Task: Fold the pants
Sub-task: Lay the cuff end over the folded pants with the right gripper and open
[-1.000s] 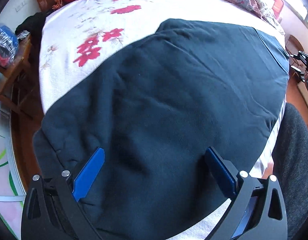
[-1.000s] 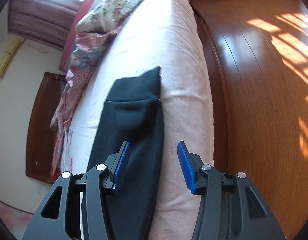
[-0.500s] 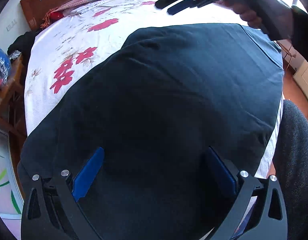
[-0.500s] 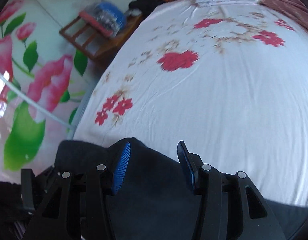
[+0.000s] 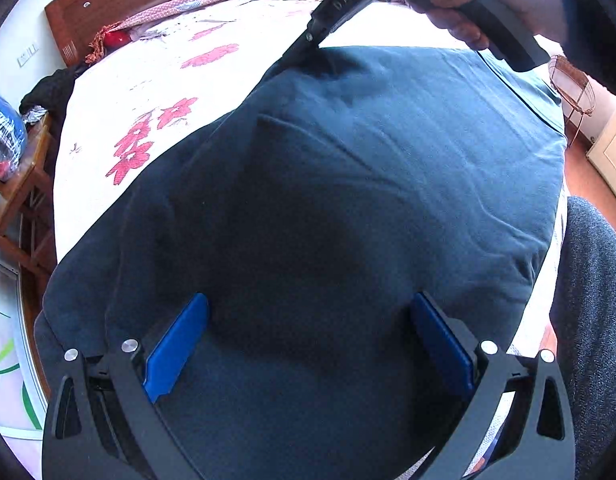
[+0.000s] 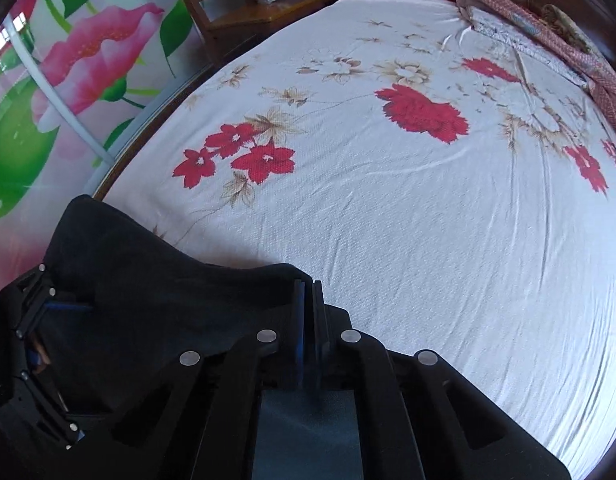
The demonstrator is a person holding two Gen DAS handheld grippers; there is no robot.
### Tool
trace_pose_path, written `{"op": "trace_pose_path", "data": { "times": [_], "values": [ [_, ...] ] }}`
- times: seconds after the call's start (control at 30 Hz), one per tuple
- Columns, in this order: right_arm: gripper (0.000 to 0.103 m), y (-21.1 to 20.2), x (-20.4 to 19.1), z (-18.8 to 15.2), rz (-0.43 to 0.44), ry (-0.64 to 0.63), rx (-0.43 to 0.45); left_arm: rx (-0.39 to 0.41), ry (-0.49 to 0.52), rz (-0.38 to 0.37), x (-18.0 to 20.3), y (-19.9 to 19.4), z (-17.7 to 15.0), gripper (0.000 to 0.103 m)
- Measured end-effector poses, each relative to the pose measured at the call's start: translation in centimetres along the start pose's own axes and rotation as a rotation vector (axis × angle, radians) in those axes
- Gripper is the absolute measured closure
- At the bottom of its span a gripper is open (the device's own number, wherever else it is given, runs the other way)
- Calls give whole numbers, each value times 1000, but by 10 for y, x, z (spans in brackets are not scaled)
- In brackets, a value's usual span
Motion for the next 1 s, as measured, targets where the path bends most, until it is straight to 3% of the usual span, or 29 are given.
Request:
{"op": "trace_pose_path", "data": {
  "times": [0.13,0.2,0.27,0.3,0.37,0.47,0.5,0.6,0.67,0.73,0.8,0.9,1.0],
  "values": [
    [102,32,3,-3,-54,8,-15,1,-1,0,0,-2,-4,2],
    [101,36,5,-5,-21,51,12,3,-2,0,1,-3,-6,2],
    [90,23,17,-6,25,151,34,2,-8,-7,0,-4,-5,2],
    [71,9,23,-6,13,194,73,-1,-10,-7,0,-4,-5,2],
    [70,-18,21,-5,25,205,138,-6,-11,13,1,-9,-3,2],
    [70,-42,0,-5,153,241,209,-11,-48,22,-3,-17,-4,2],
    [70,-43,-10,-3,156,228,231,-5,-60,17,-5,-20,-4,2],
    [70,-12,-42,-4,109,143,175,-53,-99,35,-17,-13,-14,2],
    [70,23,-60,-14,41,75,105,-67,-171,-34,-25,-12,-20,2],
    [70,36,-72,-20,-73,-11,129,-71,-204,-29,-33,-13,-24,2],
    [70,29,-76,-19,-115,-30,128,-67,-226,-25,-38,-15,-25,2],
    [70,-19,-61,-24,21,111,223,-51,-246,-4,-42,-22,-23,2],
    [45,-77,-9,-65,138,351,345,-8,-276,3,-42,-33,-15,2]
  ]
}}
Point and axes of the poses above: each gripper's, at about its wrist camera, not at the fingertips, and y roughly the way its jaws point, x to its right, z to its top, the point moved 9 cm from there along y, roughly the way its jaws point, and after that the axes turned 9 degrees about -x, right-handed, at the moved point
